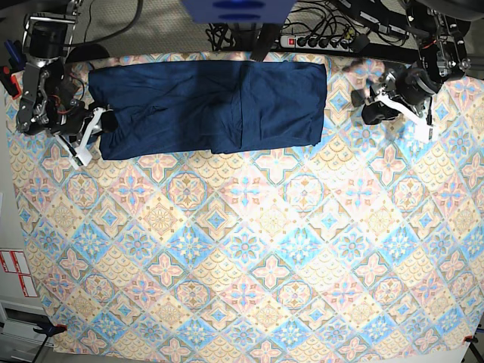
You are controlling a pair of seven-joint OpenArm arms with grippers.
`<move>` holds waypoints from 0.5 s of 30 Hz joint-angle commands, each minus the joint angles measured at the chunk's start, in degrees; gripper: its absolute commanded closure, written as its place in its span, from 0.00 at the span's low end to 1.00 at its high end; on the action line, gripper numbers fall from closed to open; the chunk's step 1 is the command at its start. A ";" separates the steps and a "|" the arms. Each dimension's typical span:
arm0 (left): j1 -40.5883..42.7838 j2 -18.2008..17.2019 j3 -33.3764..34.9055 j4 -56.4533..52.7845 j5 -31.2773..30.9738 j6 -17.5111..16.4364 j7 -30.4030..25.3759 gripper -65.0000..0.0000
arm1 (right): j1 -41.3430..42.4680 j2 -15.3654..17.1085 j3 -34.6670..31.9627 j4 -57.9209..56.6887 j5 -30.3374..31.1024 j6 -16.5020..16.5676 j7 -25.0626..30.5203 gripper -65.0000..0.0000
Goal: Fold the T-shirt properly
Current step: 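Grasp the strip end near the right gripper with the right gripper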
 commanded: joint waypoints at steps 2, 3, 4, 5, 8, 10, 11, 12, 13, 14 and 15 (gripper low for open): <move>0.10 -0.67 -0.39 0.80 -0.68 -0.36 -0.79 0.61 | -0.57 -0.43 -0.49 -0.65 0.39 -0.95 -1.53 0.68; 0.10 -0.67 -0.30 0.80 -0.68 -0.36 -0.79 0.61 | -0.57 -0.43 -0.49 -0.65 1.53 -0.95 -1.62 0.68; 0.10 -0.67 -0.30 0.80 -0.68 -0.36 -0.79 0.61 | -0.66 -0.43 -0.57 -0.65 2.68 -0.95 -1.62 0.68; 0.10 -0.67 -0.30 0.80 -0.68 -0.36 -0.79 0.61 | -0.66 -0.43 -0.93 -0.56 3.38 -0.95 -1.70 0.68; 0.10 -0.67 -0.30 0.80 -0.68 -0.36 -0.79 0.61 | -0.74 -0.34 -3.65 0.06 5.49 -0.95 -2.85 0.68; 0.10 -0.67 -0.30 0.80 -0.68 -0.36 -0.79 0.61 | -1.97 -0.08 -4.44 1.38 6.19 -0.95 -3.29 0.68; 0.10 -0.67 -0.30 0.80 -0.68 -0.36 -0.79 0.61 | -2.68 -0.08 -4.44 2.43 6.28 -0.95 -3.46 0.68; 0.10 -0.67 -0.30 0.80 -0.68 -0.36 -0.79 0.61 | -3.12 -0.08 -4.44 3.40 6.28 -0.95 -3.81 0.68; 0.10 -0.67 -0.30 0.80 -0.68 -0.36 -0.79 0.61 | -3.29 -0.08 -4.53 4.28 6.28 -0.95 -4.16 0.68; 0.10 -0.67 -0.30 0.80 -0.68 -0.36 -0.79 0.61 | -3.82 -0.08 -4.44 4.98 6.28 -0.95 -4.60 0.68; 0.10 -0.67 -0.30 0.80 -0.68 -0.36 -0.79 0.61 | -4.52 -0.08 -4.44 5.68 6.28 -0.95 -5.13 0.68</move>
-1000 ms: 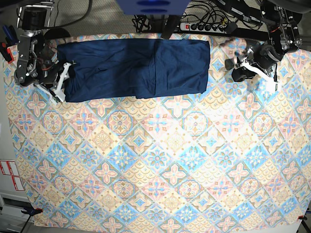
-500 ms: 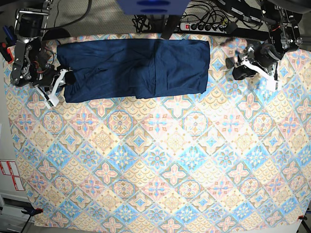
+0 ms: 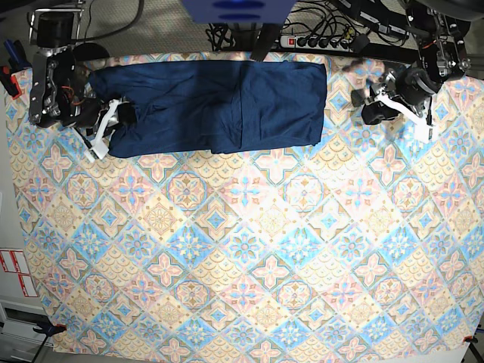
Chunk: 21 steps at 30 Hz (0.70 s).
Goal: Fold the T-shirt properly
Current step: 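Grasp the strip end near the right gripper with the right gripper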
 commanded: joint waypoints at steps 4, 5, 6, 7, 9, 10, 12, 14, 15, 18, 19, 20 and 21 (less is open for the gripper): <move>0.10 -0.65 -0.13 0.72 -0.84 -0.36 -0.79 0.61 | -1.89 0.60 -0.22 2.04 -1.35 0.14 -3.65 0.68; 0.10 -0.65 -0.13 0.72 -0.84 -0.36 -0.79 0.61 | -1.89 0.60 -0.22 1.78 -1.35 0.14 -3.65 0.68; 0.10 -0.56 -0.04 0.72 -0.84 -0.36 -0.79 0.61 | -1.89 0.60 -0.22 1.52 -1.35 0.14 -3.65 0.68; 0.10 -0.56 -0.04 0.72 -0.84 -0.36 -0.79 0.61 | -1.89 0.60 -0.22 1.34 -1.35 0.14 -3.65 0.68; 0.10 -0.56 -0.04 0.72 -0.84 -0.36 -0.79 0.61 | -1.89 0.60 -0.84 0.99 -1.35 0.14 -3.56 0.69; 0.10 -0.56 -0.04 0.72 -0.84 -0.36 -0.79 0.61 | -1.89 0.60 -1.45 0.99 -1.35 0.14 -3.39 0.69; 0.10 -0.56 -0.04 0.72 -0.84 -0.36 -0.79 0.61 | -1.62 0.60 -2.69 0.99 -1.35 0.14 -3.47 0.71; 0.10 -0.56 -0.04 0.72 -0.84 -0.36 -0.79 0.61 | -1.53 0.60 -3.30 0.99 -1.35 0.14 -3.56 0.79; 0.10 -0.56 -0.04 0.72 -0.84 -0.36 -0.79 0.61 | -1.45 0.60 -3.48 0.81 -1.35 0.14 -3.56 0.83; 0.10 -0.56 -0.04 0.72 -0.84 -0.36 -0.79 0.61 | -1.27 0.51 -3.39 -1.74 -1.35 0.14 -3.65 0.91; 0.10 -0.56 -0.04 0.72 -0.84 -0.36 -0.79 0.61 | -0.66 0.42 -3.21 -2.70 -1.35 0.14 -3.65 0.93; 0.10 -0.56 -0.04 0.72 -0.84 -0.36 -0.79 0.61 | 0.22 0.34 -3.21 -3.67 -1.35 0.14 -3.56 0.94; 0.10 -0.56 -0.04 0.72 -0.84 -0.36 -0.79 0.61 | 1.01 0.34 -3.13 -4.55 -1.35 0.14 -3.39 0.95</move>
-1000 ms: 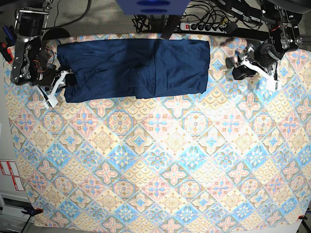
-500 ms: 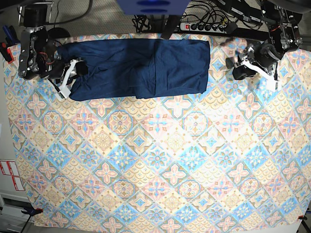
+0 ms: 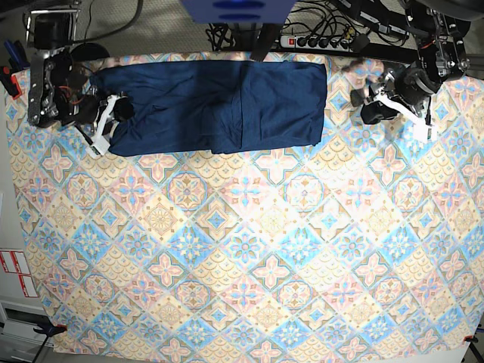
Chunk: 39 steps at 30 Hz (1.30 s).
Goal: Fold the T-shirt properly
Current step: 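Grasp the strip end near the right gripper with the right gripper, then fold the grasped end with the right gripper over onto the bundle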
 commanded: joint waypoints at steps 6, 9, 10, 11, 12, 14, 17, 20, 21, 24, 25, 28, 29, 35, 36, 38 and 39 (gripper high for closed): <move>-0.34 -0.72 -0.33 -3.00 -1.25 -0.34 -0.87 0.61 | 1.90 -0.78 8.86 -1.85 -2.90 -0.97 -1.07 0.98; -0.51 -0.63 -0.33 -6.43 -1.34 -0.43 -1.22 0.61 | 1.90 -0.78 13.08 -1.85 -2.90 -0.97 -1.33 0.98; -0.86 -0.45 -0.33 -6.95 -1.34 -0.43 -1.22 0.61 | 1.90 -0.78 14.05 -1.85 -2.90 -0.97 -1.33 0.98; -1.04 0.08 -0.33 -7.04 -1.17 -0.43 -1.22 0.61 | 1.90 -0.78 14.75 -1.85 -2.90 -0.97 -1.33 0.98; -1.04 0.43 -0.33 -7.04 -0.90 -0.43 -1.22 0.61 | 1.99 -0.69 15.45 -1.85 -2.90 -0.97 -1.33 0.98; -1.13 0.43 -0.33 -7.04 -0.90 -0.43 -1.22 0.61 | 3.04 -0.52 16.51 -1.85 -2.90 -0.97 -1.42 0.98; -1.22 0.51 -0.33 -6.87 -1.17 -0.43 -1.22 0.61 | 3.92 -0.52 16.77 -1.49 -2.90 -0.97 -1.42 0.98; -1.22 0.51 -0.33 -6.87 -1.17 -0.43 -1.22 0.61 | 3.92 -0.52 16.77 0.18 -2.81 -0.97 -1.42 0.98; -1.22 0.51 -0.33 -6.87 -1.17 -0.43 -1.22 0.61 | 3.92 -0.52 16.77 1.32 -2.81 -0.97 -1.42 0.98; -1.22 0.51 -0.33 -6.87 -1.08 -0.43 -1.22 0.61 | 3.57 -0.52 16.69 5.98 -2.81 -0.97 -1.51 0.98; -1.22 0.51 -0.33 -6.87 -1.08 -0.43 -1.22 0.61 | 3.48 -0.78 16.69 8.18 -2.81 -0.97 -1.68 0.98; -1.22 0.51 -0.33 -6.87 -0.99 -0.43 -1.22 0.61 | 0.41 -0.87 16.69 13.19 -2.55 -0.97 -3.35 0.98; -1.22 0.51 -0.33 -6.87 -0.99 -0.43 -1.22 0.61 | -0.38 -0.96 16.33 14.95 -1.49 -0.97 -3.35 0.98; -1.30 0.51 -0.33 -6.78 -1.08 -0.43 -1.22 0.61 | -3.55 -1.57 16.16 22.42 8.35 -0.97 -5.03 0.98; -1.30 0.51 -0.33 -6.78 -1.08 -0.43 -1.22 0.61 | -3.90 -1.57 15.63 23.38 9.50 -0.97 -5.03 0.98; -1.30 0.51 -0.33 -6.78 -1.08 -0.43 -1.22 0.61 | -4.16 -1.57 13.61 25.32 11.25 -0.97 -5.03 0.98; -1.30 0.51 -0.33 -6.78 -0.99 -0.43 -1.22 0.61 | -4.16 -1.57 12.64 26.29 11.96 -0.97 -5.03 0.98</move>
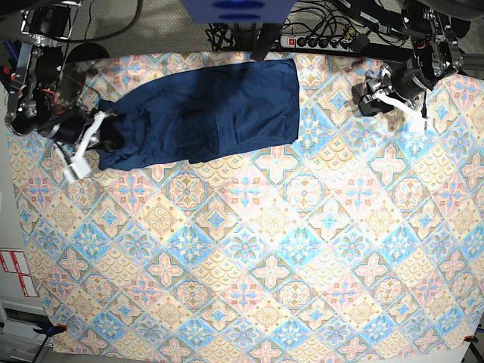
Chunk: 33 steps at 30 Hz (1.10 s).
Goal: Fold the T-shirt properly
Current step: 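Fold the grasped end with the right gripper over onto the bundle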
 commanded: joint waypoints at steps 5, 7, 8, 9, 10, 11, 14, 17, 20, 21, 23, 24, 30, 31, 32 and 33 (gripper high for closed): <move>-0.04 -0.62 -0.37 1.13 -0.88 -0.43 -0.50 0.61 | 0.45 0.83 -6.02 5.59 2.30 0.21 1.29 0.98; -0.04 -0.62 -0.37 1.13 -0.88 -0.43 -0.50 0.61 | 0.62 0.83 -9.36 7.44 2.30 0.21 1.29 0.98; -0.04 -0.62 -0.37 1.13 -0.79 -0.43 -0.59 0.61 | 0.71 0.83 -11.11 8.67 2.30 0.21 1.38 0.98; -0.04 -0.62 -0.37 1.13 -0.79 -0.43 -0.59 0.61 | 0.80 0.83 -12.70 9.63 2.30 0.21 1.38 0.98; -0.04 -0.62 -0.37 1.13 -0.79 -0.43 -0.59 0.61 | 0.80 0.83 -14.46 10.78 2.30 0.21 1.38 0.98; -0.04 -0.62 -0.37 1.13 -0.79 -0.43 -0.59 0.61 | 0.89 0.83 -15.95 11.66 2.30 0.21 1.47 0.98; -0.04 -0.53 -0.37 1.13 -0.97 -0.43 -0.59 0.61 | 2.47 0.75 -20.96 13.68 2.30 0.21 1.47 0.98; -0.04 -0.53 -0.28 1.13 -0.79 -0.43 -0.59 0.61 | 3.17 -0.75 -24.21 13.68 2.21 0.21 1.56 0.98; -0.04 -0.53 -0.28 1.13 -0.71 -0.43 -0.59 0.61 | 3.53 -2.68 -26.50 13.77 2.21 0.21 1.38 0.98; -0.04 -0.53 -0.28 1.13 -0.71 -0.43 -0.59 0.61 | 3.53 -3.12 -27.47 14.12 2.13 0.21 1.29 0.98; -0.04 -0.53 -0.28 1.13 -0.71 -0.43 -0.59 0.61 | 3.70 -3.47 -29.40 15.17 2.13 0.21 1.29 0.98; -0.04 -0.53 -0.28 1.13 -0.71 -0.43 -0.59 0.61 | 4.32 -4.00 -30.72 15.79 2.13 0.21 1.21 0.98; -0.04 -0.36 -0.28 1.13 -0.71 -0.43 -0.59 0.61 | 6.95 -4.53 -35.29 16.14 1.95 0.21 1.21 0.99; -0.04 0.26 -0.28 1.13 -0.71 -0.43 -0.59 0.61 | 7.75 -4.53 -36.26 16.14 1.95 0.21 1.21 0.99; -0.04 0.43 -0.28 1.13 -0.71 -0.43 -0.59 0.61 | 8.80 -4.71 -37.31 16.05 1.95 0.21 1.21 0.99; -0.04 0.52 -0.28 1.13 -0.71 -0.43 -0.59 0.61 | 9.50 -4.71 -38.10 16.05 1.95 0.21 1.21 0.99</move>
